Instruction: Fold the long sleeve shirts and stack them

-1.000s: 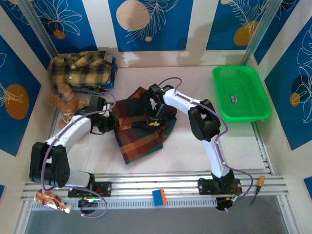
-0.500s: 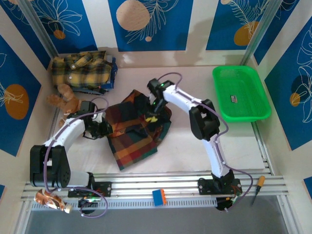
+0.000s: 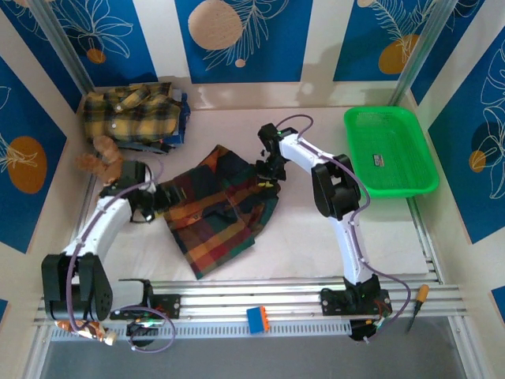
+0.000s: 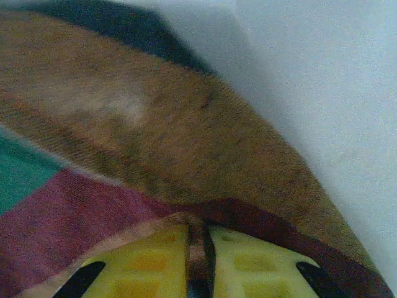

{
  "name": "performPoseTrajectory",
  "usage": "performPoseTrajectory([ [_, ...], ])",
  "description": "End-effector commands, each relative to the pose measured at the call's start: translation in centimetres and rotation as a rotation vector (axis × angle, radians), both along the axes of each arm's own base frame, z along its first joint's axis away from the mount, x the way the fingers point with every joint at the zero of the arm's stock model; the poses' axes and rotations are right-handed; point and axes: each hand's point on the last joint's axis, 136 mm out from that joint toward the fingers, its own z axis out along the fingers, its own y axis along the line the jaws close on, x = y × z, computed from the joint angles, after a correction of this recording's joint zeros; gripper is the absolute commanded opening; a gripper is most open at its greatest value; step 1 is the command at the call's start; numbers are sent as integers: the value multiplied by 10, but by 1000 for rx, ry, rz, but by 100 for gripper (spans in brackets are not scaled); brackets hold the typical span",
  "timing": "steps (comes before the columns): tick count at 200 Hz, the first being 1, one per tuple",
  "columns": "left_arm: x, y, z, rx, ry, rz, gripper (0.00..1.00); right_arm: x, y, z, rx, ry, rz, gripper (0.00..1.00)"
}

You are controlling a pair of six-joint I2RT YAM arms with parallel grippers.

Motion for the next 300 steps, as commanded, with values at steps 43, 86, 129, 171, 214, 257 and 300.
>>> performPoseTrajectory([
  [43, 58, -51, 24, 173, -137, -555, 87, -30, -18, -24, -80, 80, -8, 18],
  [86, 101, -63, 3, 353, -107, -711, 87, -33, -20, -24, -93, 94, 11, 18],
  [129, 122, -63, -28, 482, -32, -832, 87, -41, -22, -26, -104, 111, 34, 18],
  [171, 121, -69, -49, 426, 9, -913, 87, -48, -25, -31, -116, 135, 47, 18],
  [214, 120, -82, -53, 289, -3, -928, 78, -51, -30, -35, -134, 147, 53, 18],
  [257, 124, -72, -70, 293, 60, -908, 36, -53, -33, -38, -154, 160, 52, 18],
  [300, 141, -47, -63, 360, 50, -819, 10, -64, -41, -42, -183, 191, 21, 16],
])
